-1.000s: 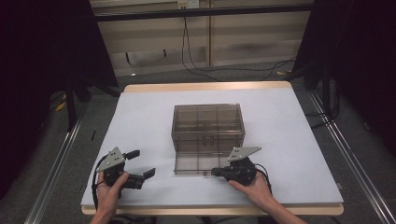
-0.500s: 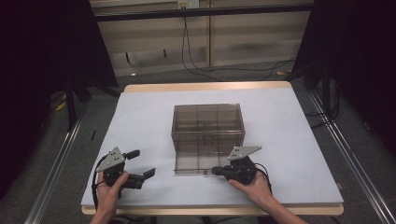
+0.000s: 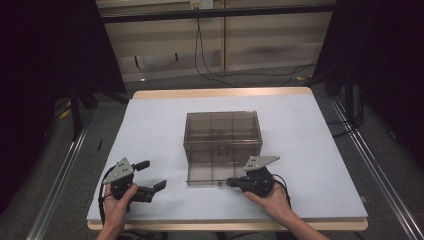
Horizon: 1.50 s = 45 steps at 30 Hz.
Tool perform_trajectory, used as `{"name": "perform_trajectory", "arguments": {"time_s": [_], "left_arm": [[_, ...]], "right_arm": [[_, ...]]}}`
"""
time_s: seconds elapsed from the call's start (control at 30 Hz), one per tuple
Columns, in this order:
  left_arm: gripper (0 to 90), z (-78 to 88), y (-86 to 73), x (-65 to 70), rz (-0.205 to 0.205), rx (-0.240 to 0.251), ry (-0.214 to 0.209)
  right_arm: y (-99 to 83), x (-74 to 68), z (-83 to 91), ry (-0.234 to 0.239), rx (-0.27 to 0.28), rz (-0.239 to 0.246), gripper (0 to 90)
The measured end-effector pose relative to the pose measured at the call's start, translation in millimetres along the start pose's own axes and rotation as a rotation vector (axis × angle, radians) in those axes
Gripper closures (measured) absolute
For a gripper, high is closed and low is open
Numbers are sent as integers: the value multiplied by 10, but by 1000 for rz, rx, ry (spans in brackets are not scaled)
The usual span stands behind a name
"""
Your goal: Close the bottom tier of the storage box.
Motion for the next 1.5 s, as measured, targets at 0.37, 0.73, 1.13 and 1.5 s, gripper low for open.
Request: {"name": "perform_trajectory", "arguments": {"time_s": [0.37, 0.73, 1.13, 1.5], "left_arm": [[28, 2, 3, 1, -2, 4, -7], [28, 6, 3, -11, -2, 0, 5], [28, 11, 14, -7, -3, 10, -8], [28, 8, 17, -6, -9, 12, -9]], "right_arm": [[10, 13, -6, -5, 5, -6, 900], [21, 13, -7, -12, 7, -15, 900], [43, 29, -14, -31, 7, -20, 900], [61, 68, -4, -32, 1, -26, 900]]}}
Point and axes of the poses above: each handheld gripper's, and its own axes: z roughly backward along the jaws, y roughly out of its top, x roughly to its right, the point moved 10 cm from there along -z, roughly forward along the jaws, and after that the axes turned 8 degrees about -x, right-handed, at the moved point
